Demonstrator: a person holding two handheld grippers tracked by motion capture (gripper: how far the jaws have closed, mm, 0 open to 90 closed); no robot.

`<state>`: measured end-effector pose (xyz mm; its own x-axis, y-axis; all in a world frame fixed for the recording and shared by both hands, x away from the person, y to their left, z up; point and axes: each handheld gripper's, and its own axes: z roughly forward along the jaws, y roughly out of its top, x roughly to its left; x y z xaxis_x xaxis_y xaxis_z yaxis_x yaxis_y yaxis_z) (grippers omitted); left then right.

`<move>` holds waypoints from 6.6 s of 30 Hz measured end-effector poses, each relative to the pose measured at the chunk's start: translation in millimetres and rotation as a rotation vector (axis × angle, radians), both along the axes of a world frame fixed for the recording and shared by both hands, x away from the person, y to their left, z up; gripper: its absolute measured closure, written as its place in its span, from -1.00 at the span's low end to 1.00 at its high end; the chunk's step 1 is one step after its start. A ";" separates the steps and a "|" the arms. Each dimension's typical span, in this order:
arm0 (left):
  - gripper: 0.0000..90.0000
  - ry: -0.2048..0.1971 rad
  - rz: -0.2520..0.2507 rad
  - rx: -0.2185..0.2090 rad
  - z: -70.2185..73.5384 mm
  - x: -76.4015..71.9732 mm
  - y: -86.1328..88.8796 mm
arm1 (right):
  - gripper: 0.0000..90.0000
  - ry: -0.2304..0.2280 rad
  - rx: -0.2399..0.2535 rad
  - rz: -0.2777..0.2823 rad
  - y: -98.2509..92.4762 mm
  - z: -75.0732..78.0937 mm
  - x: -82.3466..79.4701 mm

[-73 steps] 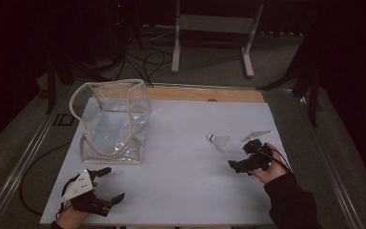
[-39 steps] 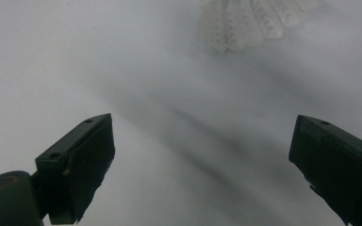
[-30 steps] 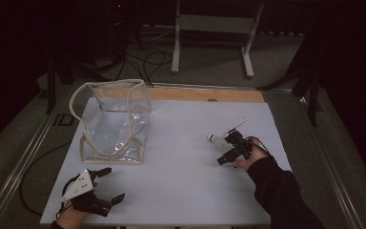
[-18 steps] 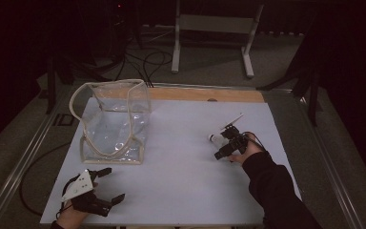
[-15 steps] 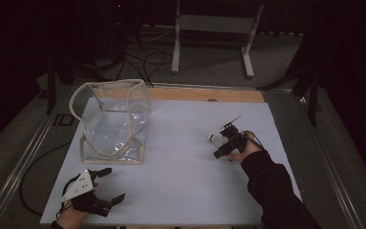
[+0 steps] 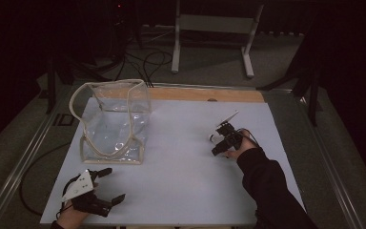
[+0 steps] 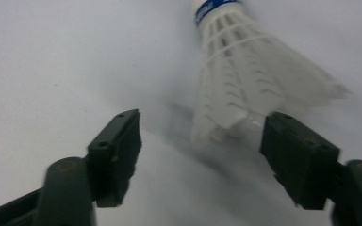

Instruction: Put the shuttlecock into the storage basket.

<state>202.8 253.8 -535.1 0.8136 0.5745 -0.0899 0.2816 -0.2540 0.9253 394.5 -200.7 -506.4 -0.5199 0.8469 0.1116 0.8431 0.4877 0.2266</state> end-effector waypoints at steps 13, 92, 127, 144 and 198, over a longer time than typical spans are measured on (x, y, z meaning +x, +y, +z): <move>-0.99 -0.001 -0.004 0.002 -0.3 0.2 0.1 | 0.17 -0.034 -0.061 0.028 7.9 -6.8 6.7; -0.99 0.002 -0.016 0.015 -0.1 0.3 -2.2 | 1.00 0.037 -0.037 0.475 4.5 36.0 -50.3; -0.99 0.006 -0.022 0.027 1.3 0.7 -4.1 | 1.00 0.058 -0.006 0.734 32.2 49.4 -95.3; -0.99 0.041 -0.097 0.038 32.3 6.3 -12.1 | 1.00 0.069 -0.009 0.755 31.6 57.4 -99.0; -0.99 0.063 -0.303 0.349 153.7 43.9 -98.0 | 1.00 0.087 0.018 0.786 35.1 62.3 -106.2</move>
<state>246.7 155.7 -381.4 0.9484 0.3168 0.0118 0.2000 -0.6266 0.7532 288.3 -165.6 -444.1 -0.9539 0.2329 0.1894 0.2683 0.9446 0.1893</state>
